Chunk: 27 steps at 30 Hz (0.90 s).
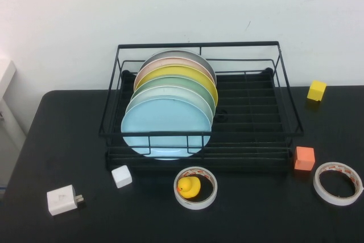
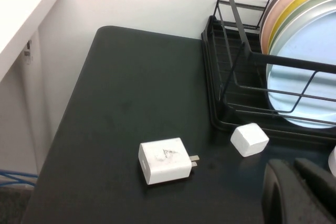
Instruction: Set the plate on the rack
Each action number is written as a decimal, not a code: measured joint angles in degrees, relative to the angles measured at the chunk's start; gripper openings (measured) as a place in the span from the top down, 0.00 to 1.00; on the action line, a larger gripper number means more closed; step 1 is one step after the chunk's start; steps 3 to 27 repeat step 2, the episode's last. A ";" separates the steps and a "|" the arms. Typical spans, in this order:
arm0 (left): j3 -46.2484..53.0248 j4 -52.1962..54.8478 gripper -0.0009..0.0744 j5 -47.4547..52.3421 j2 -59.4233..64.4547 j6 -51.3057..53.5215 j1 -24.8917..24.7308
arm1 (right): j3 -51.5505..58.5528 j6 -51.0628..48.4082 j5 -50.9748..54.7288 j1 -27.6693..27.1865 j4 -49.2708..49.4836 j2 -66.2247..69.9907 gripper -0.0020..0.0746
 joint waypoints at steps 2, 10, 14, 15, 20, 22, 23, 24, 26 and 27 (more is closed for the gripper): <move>0.00 0.00 0.99 0.00 0.00 0.00 0.00 | 0.00 0.12 0.00 0.00 0.00 0.00 0.98; 0.00 0.00 0.99 0.00 0.00 0.00 0.00 | 0.00 0.12 0.00 0.00 0.00 0.00 0.98; 0.00 0.00 0.99 0.00 0.00 0.00 0.00 | 0.00 0.12 0.00 0.00 0.00 0.00 0.98; 0.00 0.00 0.99 0.00 0.00 0.00 0.00 | 0.00 0.12 0.00 0.00 0.00 0.00 0.98; 0.00 0.00 0.99 0.00 0.00 0.00 0.00 | 0.00 0.12 0.00 0.00 0.00 0.00 0.98; 0.00 0.00 0.99 0.00 0.00 0.00 0.00 | 0.00 0.12 0.00 0.00 0.00 0.00 0.98; 0.00 0.00 0.99 0.00 0.00 0.00 0.00 | 0.00 0.12 0.00 0.00 0.00 0.00 0.98; 0.00 0.00 0.99 0.00 0.00 0.00 0.00 | 0.00 0.12 0.00 0.00 0.00 0.00 0.98; 0.00 0.00 0.99 0.00 0.00 0.00 0.00 | 0.00 0.12 0.00 0.00 0.00 0.00 0.98; 0.00 0.00 0.99 0.00 0.00 0.00 0.00 | 0.00 0.12 0.00 0.00 0.00 0.00 0.98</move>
